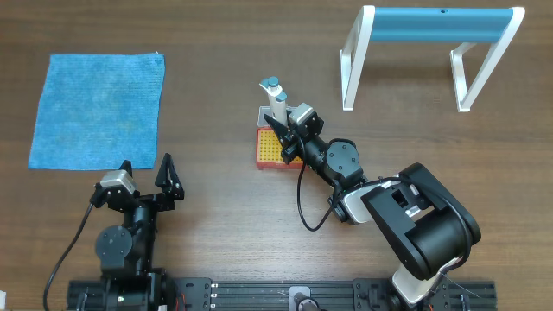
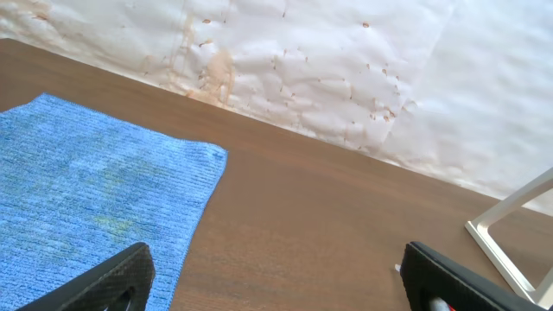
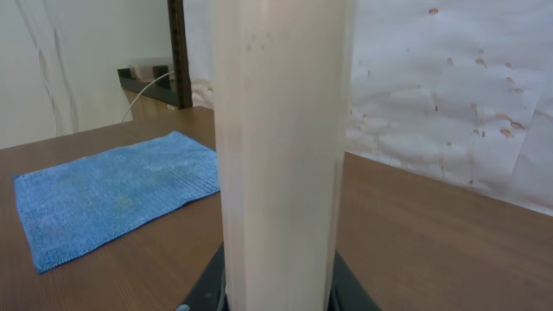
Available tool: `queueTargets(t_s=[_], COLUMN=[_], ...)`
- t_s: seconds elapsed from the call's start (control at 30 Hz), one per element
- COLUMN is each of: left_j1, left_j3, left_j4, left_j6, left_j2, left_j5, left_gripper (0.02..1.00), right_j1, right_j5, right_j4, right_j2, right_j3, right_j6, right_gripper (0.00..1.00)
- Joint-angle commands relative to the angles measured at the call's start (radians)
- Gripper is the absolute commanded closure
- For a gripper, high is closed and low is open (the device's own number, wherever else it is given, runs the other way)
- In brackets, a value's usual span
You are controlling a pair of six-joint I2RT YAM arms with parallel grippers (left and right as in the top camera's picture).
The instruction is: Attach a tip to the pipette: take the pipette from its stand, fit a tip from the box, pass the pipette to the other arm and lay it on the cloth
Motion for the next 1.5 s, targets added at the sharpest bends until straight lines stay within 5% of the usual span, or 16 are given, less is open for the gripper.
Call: queueTargets(t_s=[0.03,1.5], left_j1=[0.002,0.002], left_j3=[-0.003,-0.003], left_j4=[-0.003,-0.003], left_j6=[0.01,0.01], left_j2=[-0.005,-0.005], left_j5=[0.0,0.001], left_gripper=[0.095,0.095], right_j1=[-0.004,0.002], right_j5=[-0.035,-0.061], right_j4=[0.008,-0.12], right_j2=[0.006,0.008], right_j3=[-0.001,-0.011], right_j6=[-0.01,-0.011], right_gripper=[0.923,0.923])
